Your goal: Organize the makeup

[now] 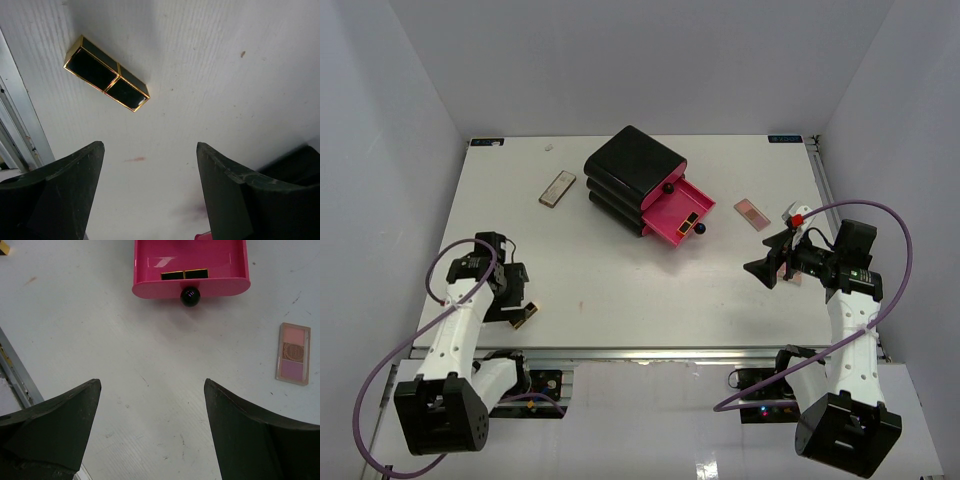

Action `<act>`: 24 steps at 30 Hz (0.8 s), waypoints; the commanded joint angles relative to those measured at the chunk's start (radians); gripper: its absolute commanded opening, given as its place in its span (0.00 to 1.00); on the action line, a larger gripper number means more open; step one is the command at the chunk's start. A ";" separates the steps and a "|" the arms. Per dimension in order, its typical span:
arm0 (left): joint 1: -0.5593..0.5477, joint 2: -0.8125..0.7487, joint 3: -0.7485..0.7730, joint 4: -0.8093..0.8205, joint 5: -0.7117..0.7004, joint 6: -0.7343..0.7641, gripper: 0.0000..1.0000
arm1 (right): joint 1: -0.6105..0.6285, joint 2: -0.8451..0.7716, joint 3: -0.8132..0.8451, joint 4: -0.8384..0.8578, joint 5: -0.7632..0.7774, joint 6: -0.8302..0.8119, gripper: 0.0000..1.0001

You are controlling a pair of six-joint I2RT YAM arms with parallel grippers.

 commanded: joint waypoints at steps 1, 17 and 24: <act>0.000 0.013 -0.045 0.005 -0.010 -0.204 0.86 | 0.004 0.002 0.001 -0.005 -0.030 -0.011 0.90; 0.017 0.138 -0.172 0.159 -0.031 -0.242 0.87 | 0.004 0.011 -0.003 -0.005 -0.025 -0.012 0.90; 0.051 0.160 -0.228 0.232 -0.023 -0.217 0.85 | 0.004 0.018 -0.004 -0.005 -0.021 -0.015 0.90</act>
